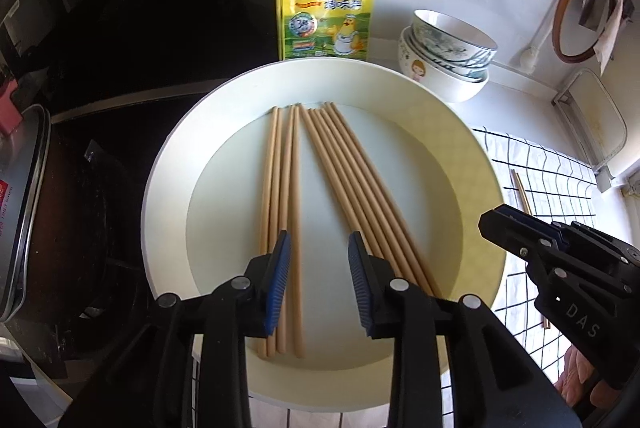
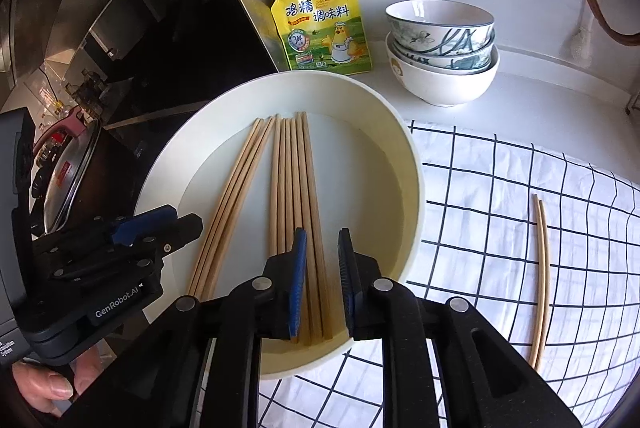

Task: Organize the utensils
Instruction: 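Withdraw both open tools from the basin back over the last chopsticks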

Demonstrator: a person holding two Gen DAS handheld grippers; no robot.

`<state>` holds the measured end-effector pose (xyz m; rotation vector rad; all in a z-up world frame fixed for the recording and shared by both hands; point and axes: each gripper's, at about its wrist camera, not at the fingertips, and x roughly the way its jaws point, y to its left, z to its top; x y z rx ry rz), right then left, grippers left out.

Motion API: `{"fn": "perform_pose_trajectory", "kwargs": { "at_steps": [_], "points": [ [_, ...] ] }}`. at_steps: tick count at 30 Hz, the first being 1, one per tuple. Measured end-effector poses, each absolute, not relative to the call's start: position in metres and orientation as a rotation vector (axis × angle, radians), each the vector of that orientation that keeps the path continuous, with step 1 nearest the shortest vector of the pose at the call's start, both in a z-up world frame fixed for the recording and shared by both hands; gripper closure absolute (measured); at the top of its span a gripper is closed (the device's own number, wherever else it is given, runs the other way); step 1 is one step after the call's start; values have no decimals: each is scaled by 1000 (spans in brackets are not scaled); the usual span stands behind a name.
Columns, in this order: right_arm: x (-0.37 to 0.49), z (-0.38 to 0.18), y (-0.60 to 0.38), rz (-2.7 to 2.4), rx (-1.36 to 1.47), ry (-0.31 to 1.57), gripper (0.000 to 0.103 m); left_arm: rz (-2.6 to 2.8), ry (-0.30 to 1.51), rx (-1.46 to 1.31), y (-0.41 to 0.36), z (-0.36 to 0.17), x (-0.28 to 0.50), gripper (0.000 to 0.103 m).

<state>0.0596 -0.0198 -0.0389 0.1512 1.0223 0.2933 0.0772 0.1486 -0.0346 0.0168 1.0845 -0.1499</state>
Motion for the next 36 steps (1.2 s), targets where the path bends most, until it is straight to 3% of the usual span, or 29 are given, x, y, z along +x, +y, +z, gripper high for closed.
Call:
{"fn": "perform_pose_trajectory", "kwargs": {
  "at_steps": [18,36],
  "points": [
    [24,-28,-112,191,207,988,84,-226,1080,47,72,-25,48,70],
    [-1,-54,-188,125,213,1032,81,-274,1104,49,-2,-36,24,70]
  ]
}}
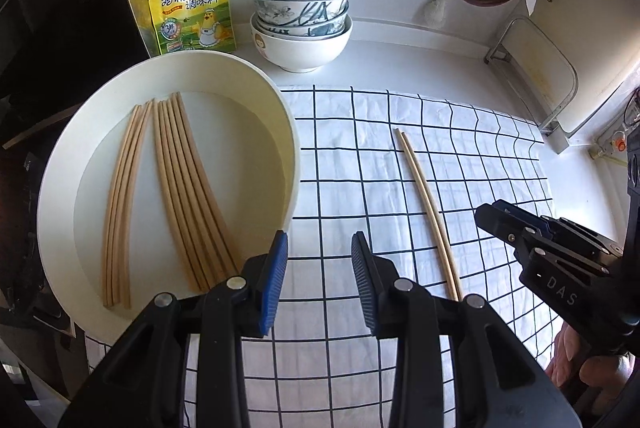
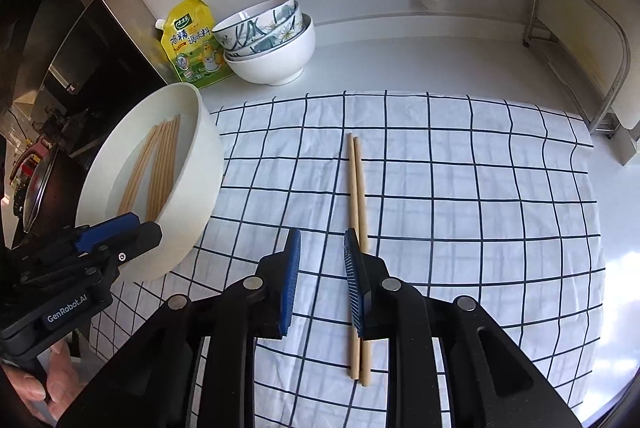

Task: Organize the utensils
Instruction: 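Withdraw both open tools from the basin back over the last chopsticks, then close the right tool on one chopstick while the left tool grasps the other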

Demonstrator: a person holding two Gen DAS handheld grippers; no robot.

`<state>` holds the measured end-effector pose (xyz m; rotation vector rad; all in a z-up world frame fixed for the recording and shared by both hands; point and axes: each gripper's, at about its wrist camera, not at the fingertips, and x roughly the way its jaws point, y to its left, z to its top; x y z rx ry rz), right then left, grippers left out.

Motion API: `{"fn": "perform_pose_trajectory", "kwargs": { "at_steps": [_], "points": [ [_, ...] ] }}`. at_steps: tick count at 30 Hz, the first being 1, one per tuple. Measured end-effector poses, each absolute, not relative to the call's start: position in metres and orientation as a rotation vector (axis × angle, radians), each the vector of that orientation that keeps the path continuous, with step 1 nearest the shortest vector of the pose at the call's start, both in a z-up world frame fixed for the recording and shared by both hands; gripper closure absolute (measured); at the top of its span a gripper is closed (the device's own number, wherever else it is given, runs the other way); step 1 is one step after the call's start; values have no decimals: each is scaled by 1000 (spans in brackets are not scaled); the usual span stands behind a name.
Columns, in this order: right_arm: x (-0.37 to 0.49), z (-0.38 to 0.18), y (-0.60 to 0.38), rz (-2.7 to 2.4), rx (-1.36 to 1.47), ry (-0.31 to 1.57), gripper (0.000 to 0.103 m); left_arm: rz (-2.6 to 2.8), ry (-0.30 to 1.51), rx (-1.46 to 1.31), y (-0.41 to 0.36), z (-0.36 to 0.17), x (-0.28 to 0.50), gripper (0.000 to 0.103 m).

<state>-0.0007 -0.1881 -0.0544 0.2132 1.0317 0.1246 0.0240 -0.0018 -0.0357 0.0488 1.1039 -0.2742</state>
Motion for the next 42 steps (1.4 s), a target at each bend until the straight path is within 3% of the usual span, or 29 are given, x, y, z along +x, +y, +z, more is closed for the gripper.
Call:
{"fn": "perform_pose_trajectory", "kwargs": {
  "at_steps": [17,23,42],
  "points": [
    [-14,-80,-211,137,204,1074,80,-255,1146,50,-27,-56,3,65],
    [-14,-90,-215,142,202,1092,79,-236,1161,40,-25,-63,-2,58],
    [-10,-124,-215,163,184,1143,78,-208,1189,56,-28,-71,-7,55]
  ]
}}
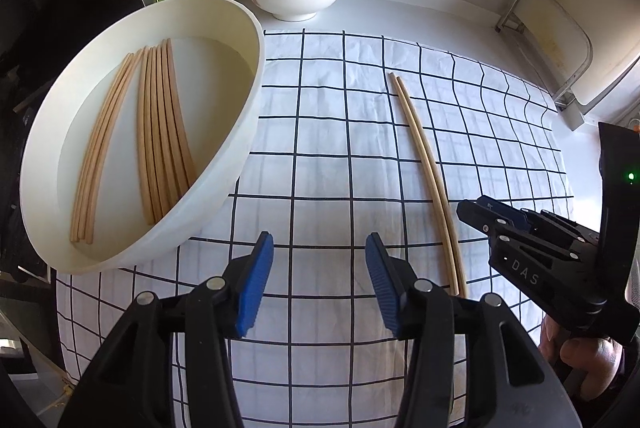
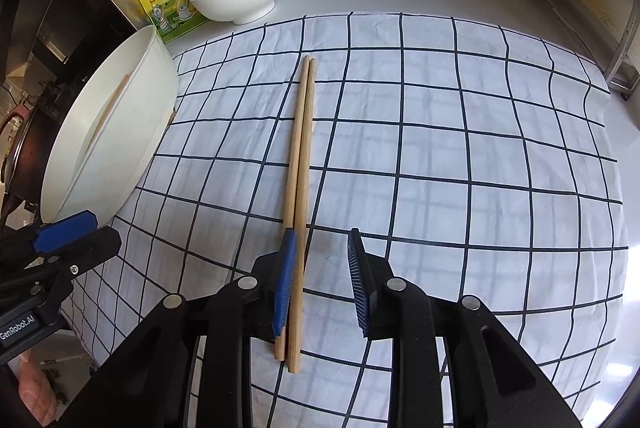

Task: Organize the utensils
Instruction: 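Close the right tool on one chopstick while the left tool grasps the other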

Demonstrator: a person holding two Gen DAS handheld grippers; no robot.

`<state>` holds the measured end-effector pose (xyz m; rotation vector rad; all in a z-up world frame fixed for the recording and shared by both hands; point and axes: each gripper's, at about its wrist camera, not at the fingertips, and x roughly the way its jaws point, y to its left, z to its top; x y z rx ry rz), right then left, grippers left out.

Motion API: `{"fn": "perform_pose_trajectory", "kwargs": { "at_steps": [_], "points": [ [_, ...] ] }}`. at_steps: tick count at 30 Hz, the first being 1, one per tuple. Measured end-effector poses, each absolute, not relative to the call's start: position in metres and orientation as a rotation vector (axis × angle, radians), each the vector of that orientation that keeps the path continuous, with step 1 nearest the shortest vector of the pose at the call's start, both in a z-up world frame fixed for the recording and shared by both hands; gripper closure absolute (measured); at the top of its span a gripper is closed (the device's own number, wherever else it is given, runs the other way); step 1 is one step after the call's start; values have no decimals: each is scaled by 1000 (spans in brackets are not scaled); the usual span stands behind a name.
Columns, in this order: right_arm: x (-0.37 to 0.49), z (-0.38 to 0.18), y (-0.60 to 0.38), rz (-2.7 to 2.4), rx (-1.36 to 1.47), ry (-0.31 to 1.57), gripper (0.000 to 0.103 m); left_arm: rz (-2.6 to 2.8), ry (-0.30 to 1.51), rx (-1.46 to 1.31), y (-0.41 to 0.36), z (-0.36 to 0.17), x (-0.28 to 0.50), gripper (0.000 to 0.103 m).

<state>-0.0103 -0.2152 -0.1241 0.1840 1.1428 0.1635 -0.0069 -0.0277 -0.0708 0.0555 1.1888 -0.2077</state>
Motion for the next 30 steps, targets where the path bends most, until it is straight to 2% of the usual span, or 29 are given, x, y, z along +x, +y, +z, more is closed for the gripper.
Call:
{"fn": "perform_pose_trajectory", "kwargs": {
  "at_steps": [6,19,22,26,30],
  "points": [
    [-9,-131,-208,168,159,1143,78,-212,1191,59,-29,-72,-6,52],
    [-11,-132,-189,149,-15,1092,78,-229,1198,71,-38,-77,-2,52],
    [-11,-133,-187,146,-39,1081,96,-237,1193,70,-42,-77,0,52],
    [-12,-132,-195,146,-22,1075,96,-250,1187,71,-52,-79,1,45],
    [-14,-132,-213,125,4,1076,96,-277,1183,74,-67,-83,2,45]
  ]
}}
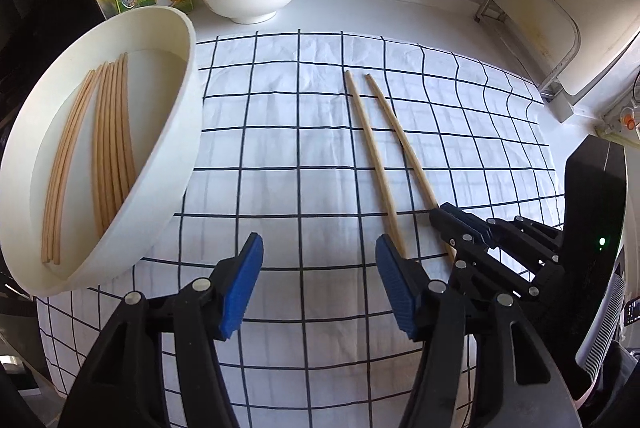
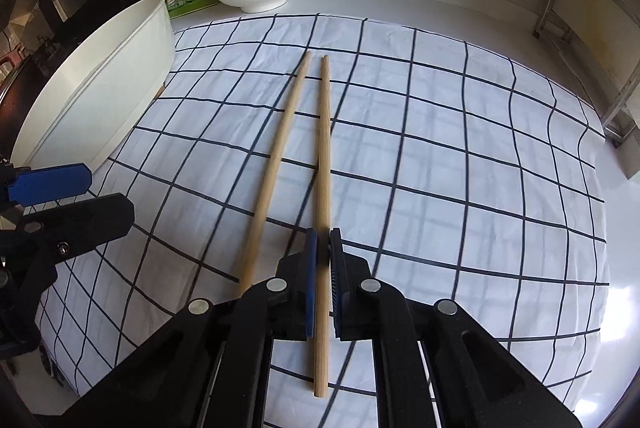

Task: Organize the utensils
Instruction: 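Close the right tool on one chopstick while the left tool grasps the other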

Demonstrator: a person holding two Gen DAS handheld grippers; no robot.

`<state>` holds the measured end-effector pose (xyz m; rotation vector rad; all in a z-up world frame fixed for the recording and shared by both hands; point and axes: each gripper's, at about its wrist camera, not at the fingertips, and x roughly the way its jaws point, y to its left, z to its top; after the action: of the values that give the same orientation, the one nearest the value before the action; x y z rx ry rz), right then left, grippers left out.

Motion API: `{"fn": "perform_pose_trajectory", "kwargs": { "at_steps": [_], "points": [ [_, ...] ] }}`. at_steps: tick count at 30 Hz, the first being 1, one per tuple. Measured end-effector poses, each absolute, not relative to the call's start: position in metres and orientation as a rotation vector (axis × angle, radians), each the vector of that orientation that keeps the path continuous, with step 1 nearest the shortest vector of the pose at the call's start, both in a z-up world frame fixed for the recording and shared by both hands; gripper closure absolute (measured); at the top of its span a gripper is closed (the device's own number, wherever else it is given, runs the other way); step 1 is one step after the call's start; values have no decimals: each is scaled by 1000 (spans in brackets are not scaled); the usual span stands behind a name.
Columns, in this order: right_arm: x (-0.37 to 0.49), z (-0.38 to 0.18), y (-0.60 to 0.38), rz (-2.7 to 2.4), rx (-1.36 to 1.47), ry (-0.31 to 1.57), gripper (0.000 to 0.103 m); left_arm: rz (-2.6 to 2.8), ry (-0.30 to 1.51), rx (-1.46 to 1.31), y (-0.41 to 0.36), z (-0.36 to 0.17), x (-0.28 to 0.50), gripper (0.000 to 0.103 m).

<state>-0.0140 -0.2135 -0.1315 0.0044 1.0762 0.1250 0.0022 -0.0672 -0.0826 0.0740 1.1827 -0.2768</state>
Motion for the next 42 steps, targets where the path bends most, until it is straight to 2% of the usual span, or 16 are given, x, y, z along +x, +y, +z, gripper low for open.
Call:
{"fn": "perform_pose_trajectory", "kwargs": {
  "at_steps": [8,17,20,31,34,36,37,39,42],
  "points": [
    [-27,-132,-263,42,54,1082,96,-284,1173,74,-97,-104,19,41],
    [-39,-132,-293,32,113,1075,96,-235,1174,93,-111,-124,35,41],
    [-37,-128,-297,45,133,1058,79,-227,1168,97,-114,-126,36,41],
    [-24,-135,-284,-12,6,1034,79,-186,1151,132,-125,-135,39,41],
    [-23,-136,-280,-3,-6,1025,84,-197,1140,139,-130,-134,38,51],
    [-23,-136,-277,4,-18,1023,95,-215,1131,159,-136,-132,36,67],
    [-23,-135,-275,7,-22,1023,96,-228,1131,162,-138,-132,35,72],
    [-21,-136,-274,17,-14,1025,96,-248,1137,162,-141,-132,34,91],
    [-20,-135,-277,24,32,1033,97,-272,1158,154,-140,-131,33,96]
  ]
}}
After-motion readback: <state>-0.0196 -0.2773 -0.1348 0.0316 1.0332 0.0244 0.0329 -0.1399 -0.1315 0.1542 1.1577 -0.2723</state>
